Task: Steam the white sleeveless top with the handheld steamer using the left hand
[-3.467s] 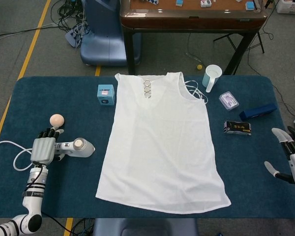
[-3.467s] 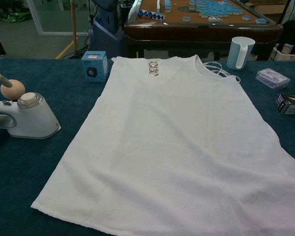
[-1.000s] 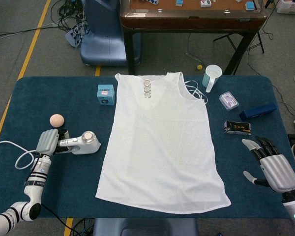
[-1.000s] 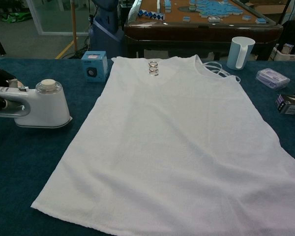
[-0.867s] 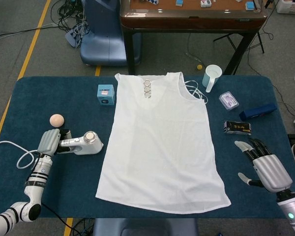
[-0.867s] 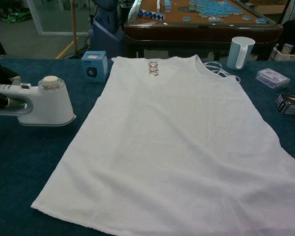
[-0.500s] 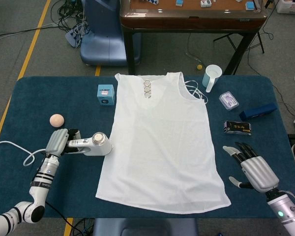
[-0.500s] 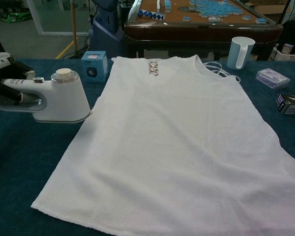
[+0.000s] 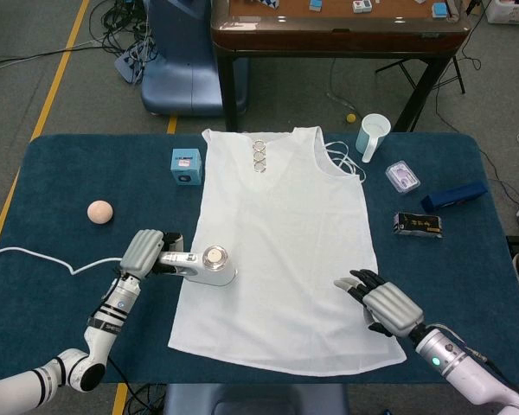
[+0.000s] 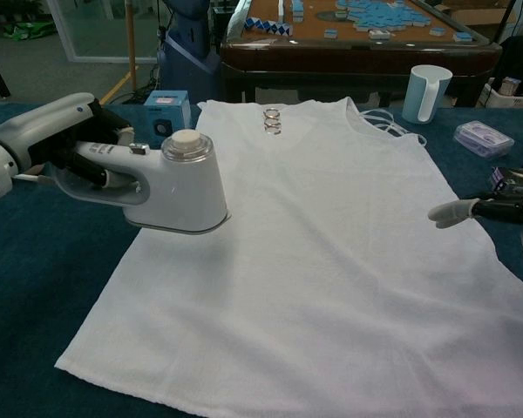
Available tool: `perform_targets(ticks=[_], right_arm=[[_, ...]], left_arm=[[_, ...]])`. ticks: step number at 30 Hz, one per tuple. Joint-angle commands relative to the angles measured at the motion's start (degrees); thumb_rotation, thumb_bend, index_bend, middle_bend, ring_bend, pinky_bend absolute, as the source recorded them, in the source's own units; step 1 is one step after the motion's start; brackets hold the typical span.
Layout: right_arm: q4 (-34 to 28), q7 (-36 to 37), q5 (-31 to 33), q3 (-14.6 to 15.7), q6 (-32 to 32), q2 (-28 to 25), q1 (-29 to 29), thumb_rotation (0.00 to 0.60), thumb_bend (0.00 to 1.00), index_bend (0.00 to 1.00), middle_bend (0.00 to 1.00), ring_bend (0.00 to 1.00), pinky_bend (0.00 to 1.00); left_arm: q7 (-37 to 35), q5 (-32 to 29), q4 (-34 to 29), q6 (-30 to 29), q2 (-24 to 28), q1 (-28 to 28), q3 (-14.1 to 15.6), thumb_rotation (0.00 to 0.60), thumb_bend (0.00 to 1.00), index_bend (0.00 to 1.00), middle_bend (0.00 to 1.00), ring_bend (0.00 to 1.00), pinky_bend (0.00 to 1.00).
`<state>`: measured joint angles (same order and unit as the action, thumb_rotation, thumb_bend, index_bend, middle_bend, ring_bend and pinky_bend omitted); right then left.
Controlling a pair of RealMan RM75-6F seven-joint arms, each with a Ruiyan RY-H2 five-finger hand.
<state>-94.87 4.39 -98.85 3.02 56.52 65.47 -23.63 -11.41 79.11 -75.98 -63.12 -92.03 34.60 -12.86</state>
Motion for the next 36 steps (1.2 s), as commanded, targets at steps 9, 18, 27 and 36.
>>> perform_targets(ticks=[9, 18, 27, 36], right_arm=[[6.35, 3.33, 0.12, 1.37, -2.41, 6.64, -3.1, 0.6, 1.0, 0.0, 0.13, 0.03, 0.05], [12.21, 6.99, 0.02, 0.87, -1.13, 13.02, -5.1, 0.58, 0.02, 0.0, 0.13, 0.03, 0.05], [13.02, 9.64, 1.14, 1.84, -4.57, 14.93, -8.05, 0.53, 0.16, 0.0, 0.13, 0.01, 0.02], [12.9, 8.65, 1.92, 3.34, -5.71, 15.23, -8.94, 0.568, 0.72, 0.0, 0.13, 0.0, 0.02]], left_arm=[[0.8, -0.45, 6.34, 3.63, -6.18, 4.45, 0.08, 0.6, 0.25, 0.89, 0.8, 0.68, 0.64], [0.15, -1.43, 12.33, 5.68, -10.88, 7.02, -0.19, 0.6, 0.25, 0.89, 0.8, 0.68, 0.64], [-0.77, -1.96, 15.01, 6.26, -12.91, 8.56, -0.79, 0.6, 0.25, 0.89, 0.8, 0.68, 0.64], [-1.71, -2.46, 15.8, 6.19, -13.9, 9.24, -1.22, 0.6, 0.25, 0.89, 0.8, 0.68, 0.64]])
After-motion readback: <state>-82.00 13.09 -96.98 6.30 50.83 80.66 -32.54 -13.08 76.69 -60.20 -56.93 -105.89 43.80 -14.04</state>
